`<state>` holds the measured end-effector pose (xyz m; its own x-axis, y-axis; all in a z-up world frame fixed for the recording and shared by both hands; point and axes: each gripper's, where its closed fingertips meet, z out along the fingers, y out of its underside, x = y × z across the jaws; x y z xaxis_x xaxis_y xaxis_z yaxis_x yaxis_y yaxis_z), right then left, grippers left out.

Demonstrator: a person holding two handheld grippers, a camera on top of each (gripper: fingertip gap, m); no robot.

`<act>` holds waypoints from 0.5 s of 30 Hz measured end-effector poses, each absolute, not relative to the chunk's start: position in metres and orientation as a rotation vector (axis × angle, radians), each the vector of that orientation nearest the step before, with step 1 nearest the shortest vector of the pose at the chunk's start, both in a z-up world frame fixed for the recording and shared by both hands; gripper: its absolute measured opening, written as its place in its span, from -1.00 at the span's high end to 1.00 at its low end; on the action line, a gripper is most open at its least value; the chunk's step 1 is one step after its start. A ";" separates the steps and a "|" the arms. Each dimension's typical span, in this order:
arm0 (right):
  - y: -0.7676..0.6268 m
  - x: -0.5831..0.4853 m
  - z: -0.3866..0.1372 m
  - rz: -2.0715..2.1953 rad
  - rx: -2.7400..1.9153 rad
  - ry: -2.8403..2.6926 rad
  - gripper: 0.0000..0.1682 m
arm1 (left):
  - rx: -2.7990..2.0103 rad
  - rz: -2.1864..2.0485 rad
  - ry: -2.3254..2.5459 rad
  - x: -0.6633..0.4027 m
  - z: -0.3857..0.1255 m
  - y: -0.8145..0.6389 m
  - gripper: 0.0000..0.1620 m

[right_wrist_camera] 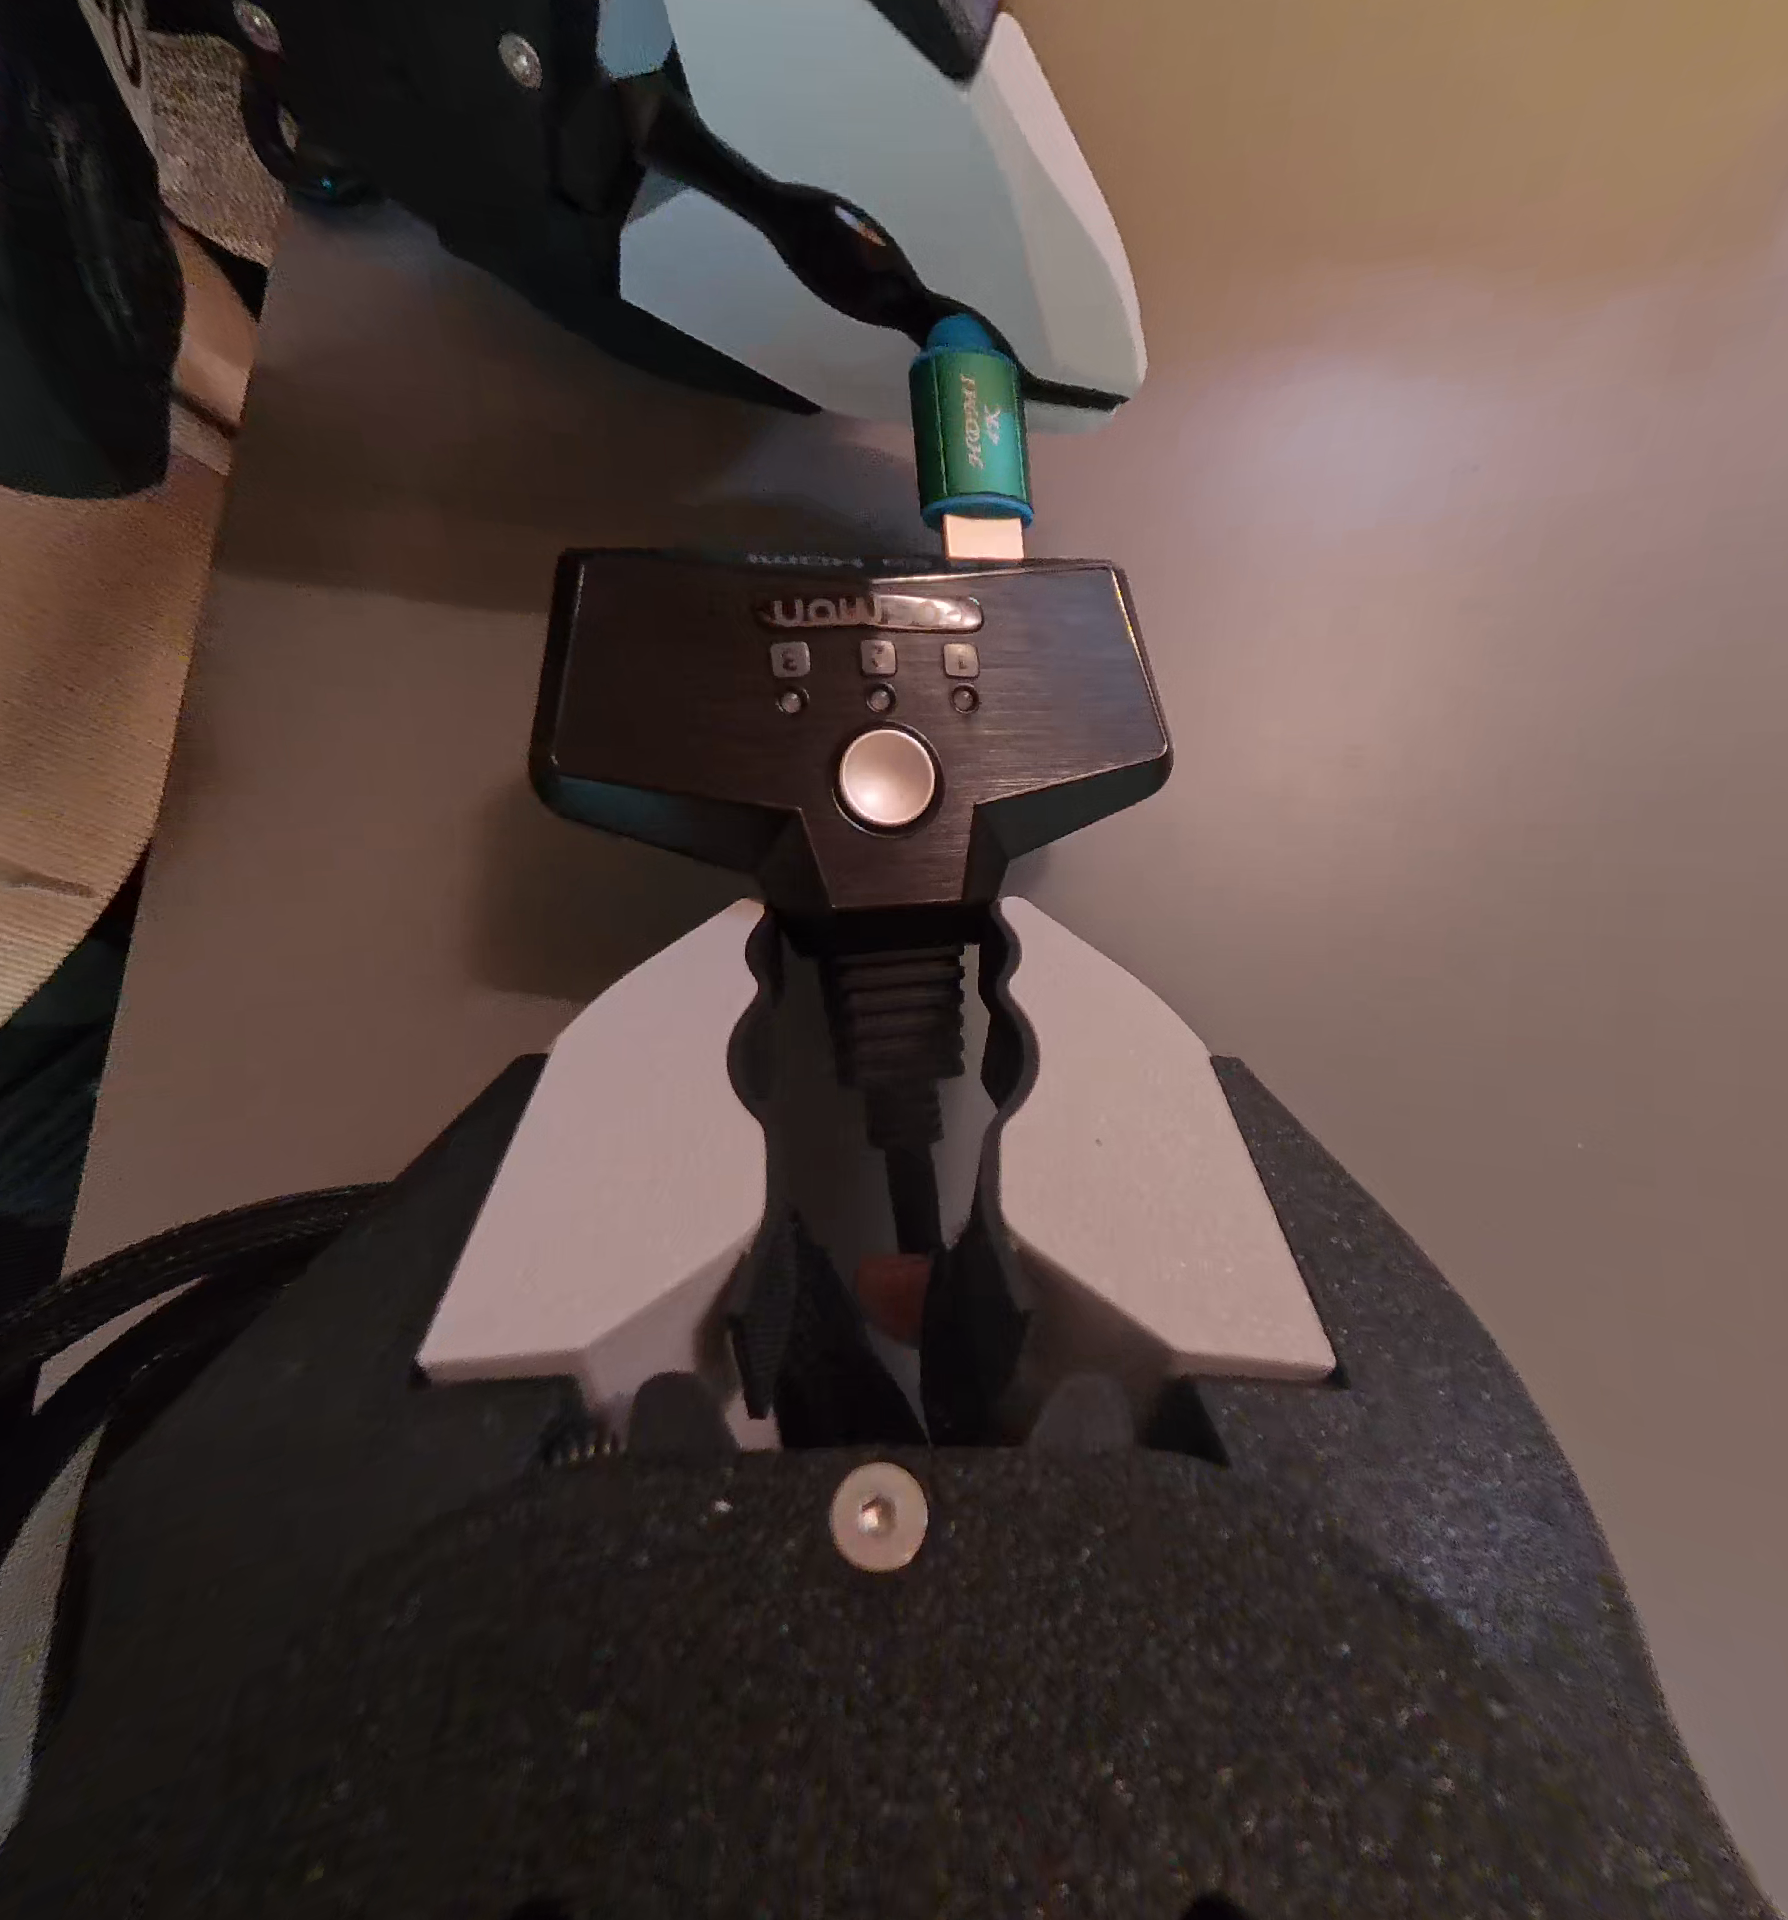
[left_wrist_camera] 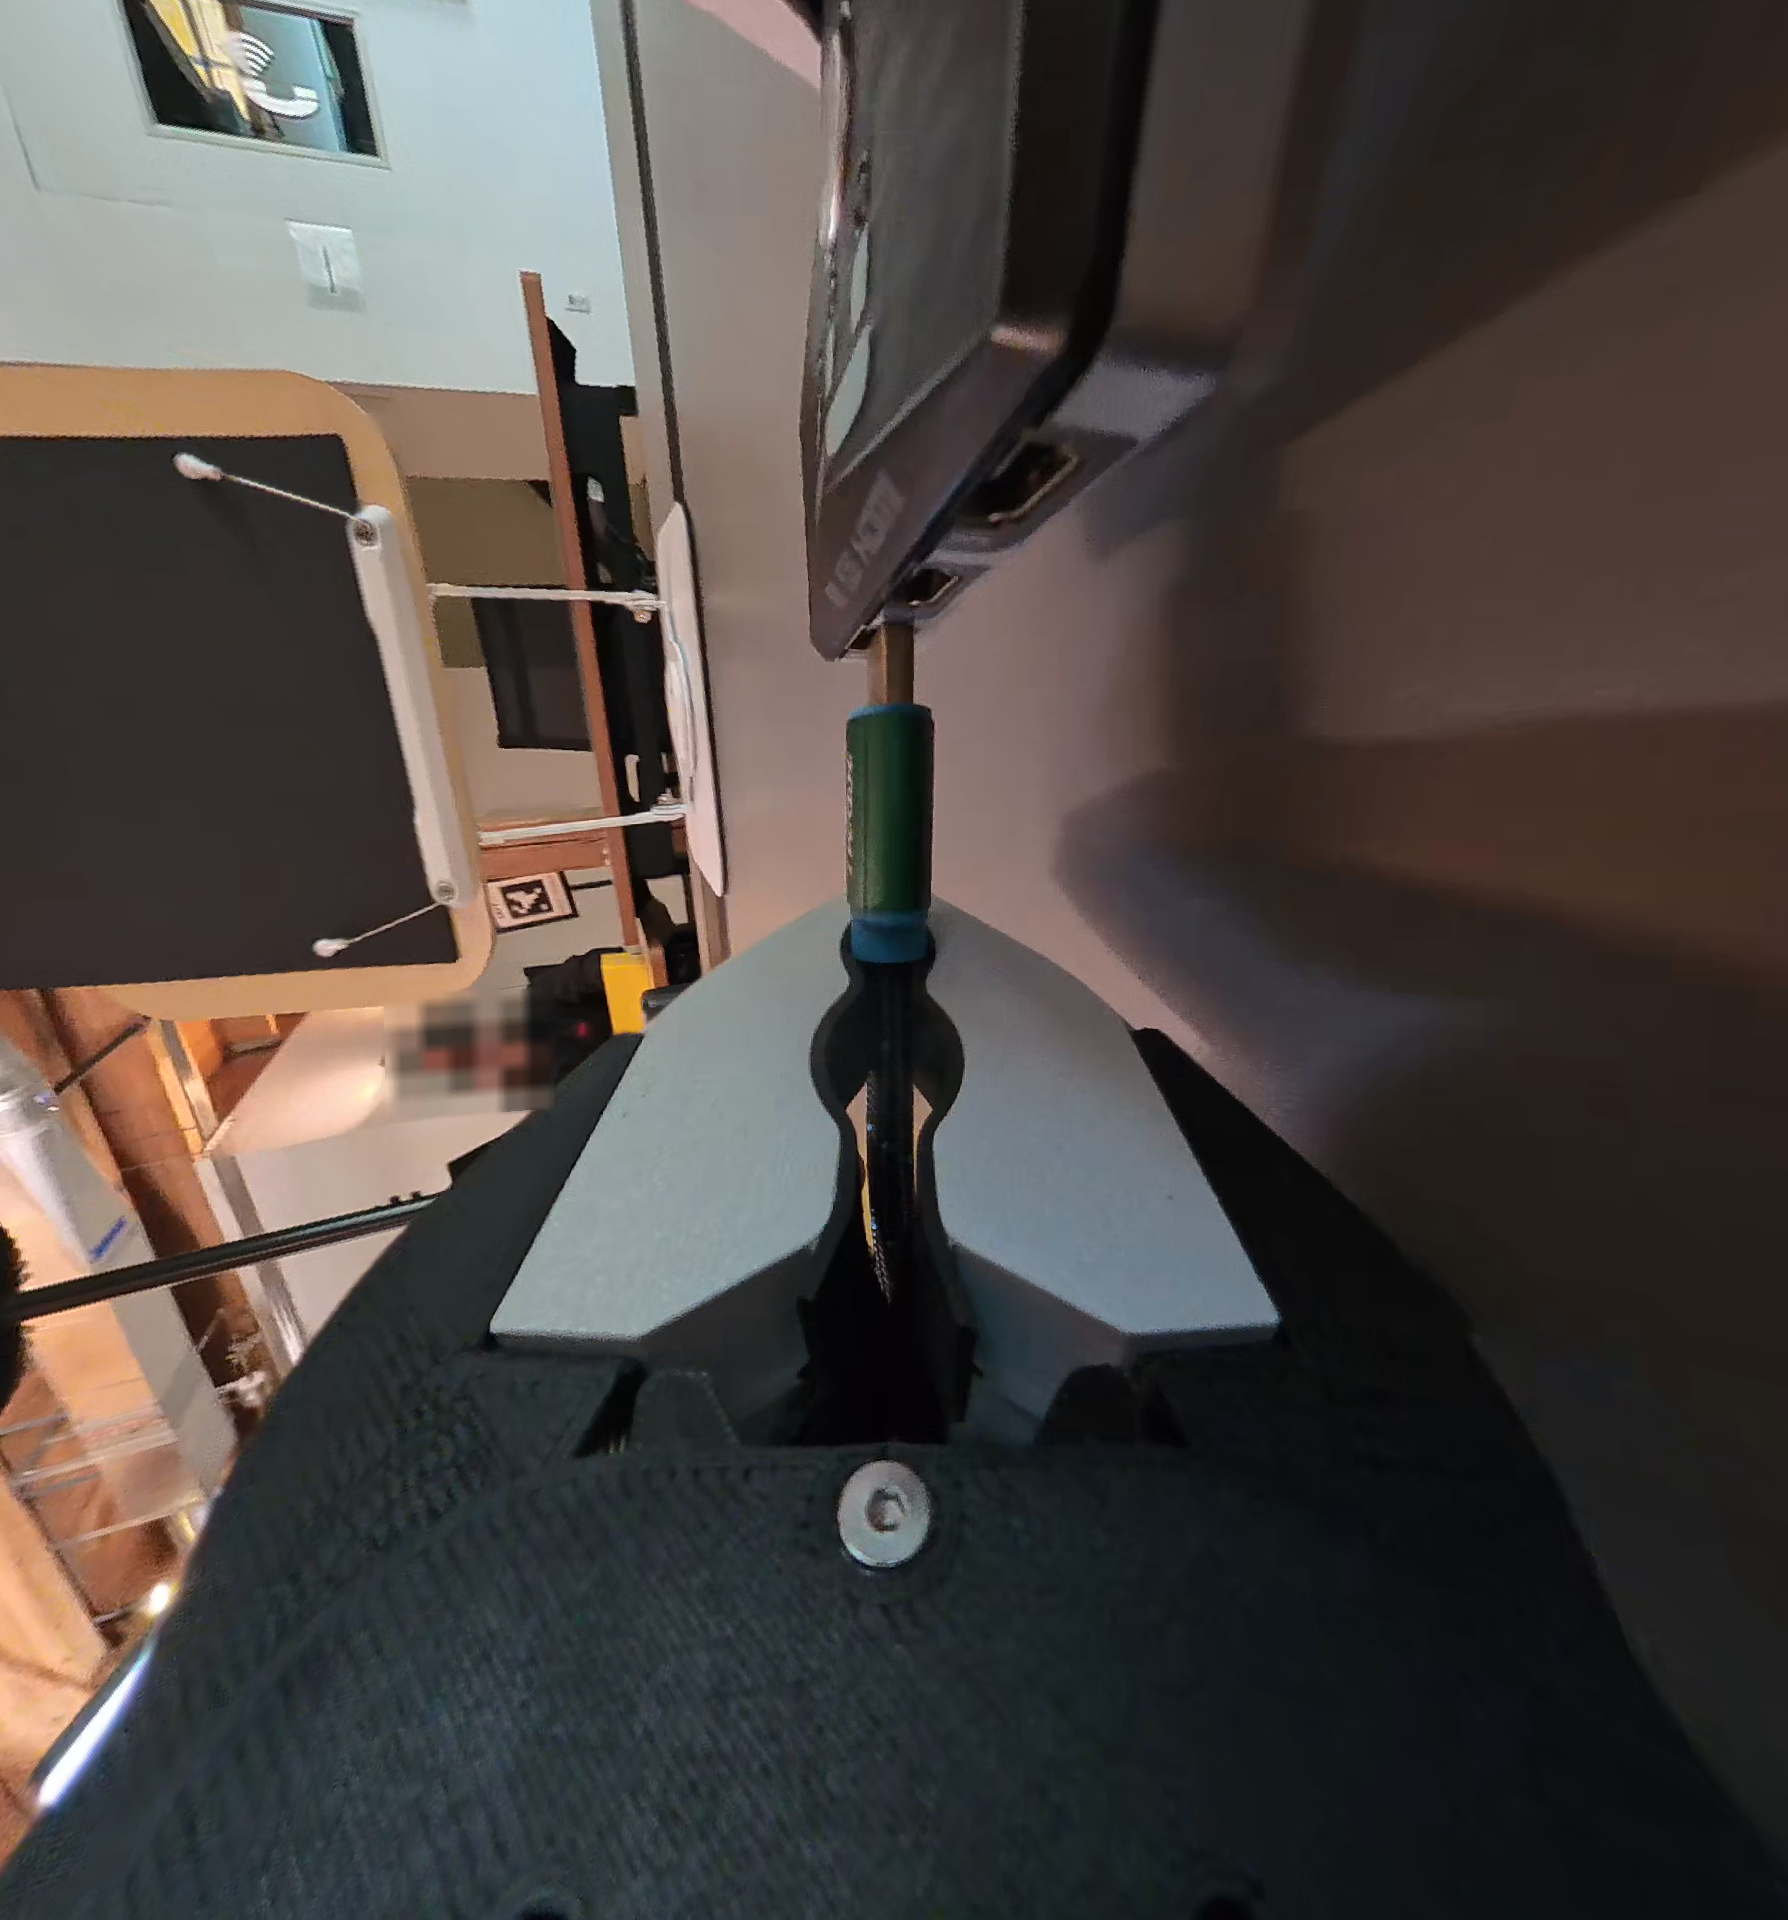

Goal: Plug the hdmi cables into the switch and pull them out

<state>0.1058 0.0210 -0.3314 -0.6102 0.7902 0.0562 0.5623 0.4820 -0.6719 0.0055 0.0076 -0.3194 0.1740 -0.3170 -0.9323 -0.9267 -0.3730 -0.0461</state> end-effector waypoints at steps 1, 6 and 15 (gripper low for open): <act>0.021 0.106 -0.332 0.869 -1.131 -2.382 0.56 | -1.827 1.184 1.170 0.005 -0.321 0.008 0.98; 0.019 0.107 -0.331 0.872 -1.124 -2.394 0.56 | -1.832 1.199 1.155 0.000 -0.320 0.009 0.98; 0.020 0.107 -0.330 0.886 -1.125 -2.382 0.56 | -1.773 1.238 1.158 0.003 -0.315 0.010 0.98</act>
<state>0.1074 0.0203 -0.3302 -0.6180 0.7843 0.0542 0.5584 0.4864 -0.6720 0.0033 0.0096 -0.3153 0.1538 -0.2845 -0.9463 -0.9254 -0.3772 -0.0370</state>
